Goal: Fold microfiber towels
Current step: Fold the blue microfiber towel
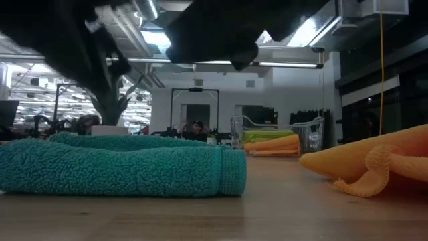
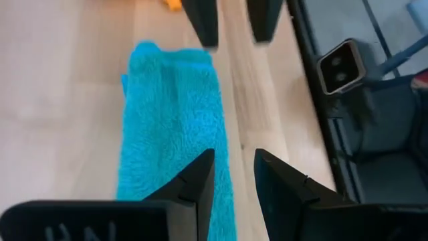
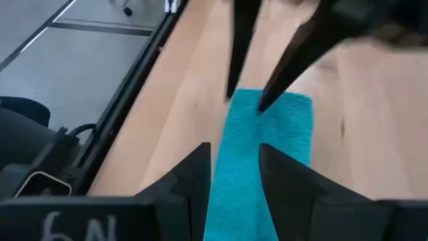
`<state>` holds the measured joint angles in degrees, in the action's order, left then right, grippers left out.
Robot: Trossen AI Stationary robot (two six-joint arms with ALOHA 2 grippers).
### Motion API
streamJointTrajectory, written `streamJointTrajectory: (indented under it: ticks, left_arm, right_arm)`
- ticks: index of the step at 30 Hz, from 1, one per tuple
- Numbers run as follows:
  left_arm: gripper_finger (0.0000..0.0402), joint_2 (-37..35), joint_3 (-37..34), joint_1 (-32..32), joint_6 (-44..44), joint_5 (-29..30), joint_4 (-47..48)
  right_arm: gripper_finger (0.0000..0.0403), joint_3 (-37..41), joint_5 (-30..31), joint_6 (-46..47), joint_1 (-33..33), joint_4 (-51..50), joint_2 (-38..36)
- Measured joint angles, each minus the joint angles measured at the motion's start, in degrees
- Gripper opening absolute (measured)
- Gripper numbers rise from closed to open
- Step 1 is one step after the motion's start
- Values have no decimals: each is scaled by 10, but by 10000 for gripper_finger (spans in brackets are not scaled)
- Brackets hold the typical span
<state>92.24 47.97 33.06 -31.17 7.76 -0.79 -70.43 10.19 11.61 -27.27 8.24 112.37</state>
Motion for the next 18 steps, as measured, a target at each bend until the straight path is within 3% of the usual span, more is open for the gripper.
streamJointTrajectory:
  ticks: [5,11,15,18]
  left_arm:
    - [98,-70,0,5,18,-2,39]
    - [98,-135,1,13,24,35,97]
    - [98,-145,0,20,40,66,112]
    - [98,-145,0,22,50,67,114]
  right_arm:
    - [129,1,31,0,0,69,38]
    - [129,1,129,12,0,196,98]
    - [129,1,121,13,0,221,126]
    - [129,0,82,-18,1,239,148]
